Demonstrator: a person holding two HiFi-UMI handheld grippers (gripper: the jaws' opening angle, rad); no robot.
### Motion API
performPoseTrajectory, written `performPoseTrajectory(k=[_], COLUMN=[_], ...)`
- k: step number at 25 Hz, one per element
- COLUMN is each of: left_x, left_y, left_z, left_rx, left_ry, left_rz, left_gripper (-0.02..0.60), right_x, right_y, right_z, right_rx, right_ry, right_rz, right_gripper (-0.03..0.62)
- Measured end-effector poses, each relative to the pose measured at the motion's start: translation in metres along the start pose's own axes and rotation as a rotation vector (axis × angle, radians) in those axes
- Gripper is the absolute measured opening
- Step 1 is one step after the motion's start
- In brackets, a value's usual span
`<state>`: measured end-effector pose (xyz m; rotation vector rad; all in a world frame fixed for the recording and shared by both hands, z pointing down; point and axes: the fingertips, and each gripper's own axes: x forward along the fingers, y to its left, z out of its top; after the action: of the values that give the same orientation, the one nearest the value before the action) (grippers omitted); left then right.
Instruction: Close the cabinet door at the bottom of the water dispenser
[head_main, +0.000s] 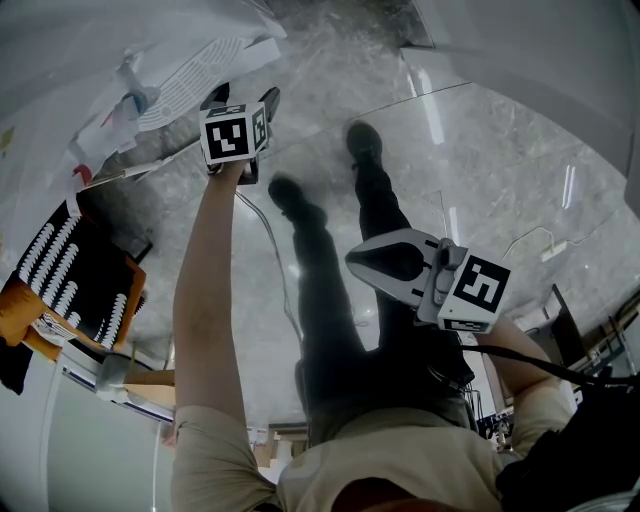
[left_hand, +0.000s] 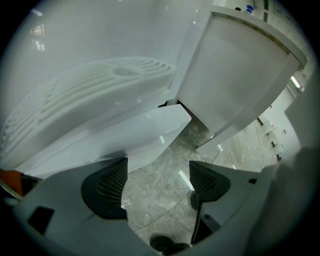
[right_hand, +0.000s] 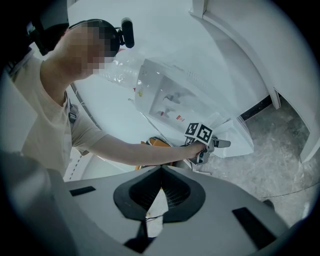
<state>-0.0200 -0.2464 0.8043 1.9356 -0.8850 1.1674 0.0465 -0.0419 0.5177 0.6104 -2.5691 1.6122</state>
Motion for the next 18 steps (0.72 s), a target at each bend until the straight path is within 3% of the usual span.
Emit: performPoseTrajectory(k=[18], left_x=[0.002], left_y=[0.022], left_z=[0.011], left_rx=[-0.022], left_ry=[-0.036], left_rz=[0.055], left_gripper=[0.357], right_x=[-0.004], right_y=[-0.005], right_z=[-0.001], right_rx=[0.005], right_ry=[-0.004], right_rz=[-0.014], right_gripper=[0.014])
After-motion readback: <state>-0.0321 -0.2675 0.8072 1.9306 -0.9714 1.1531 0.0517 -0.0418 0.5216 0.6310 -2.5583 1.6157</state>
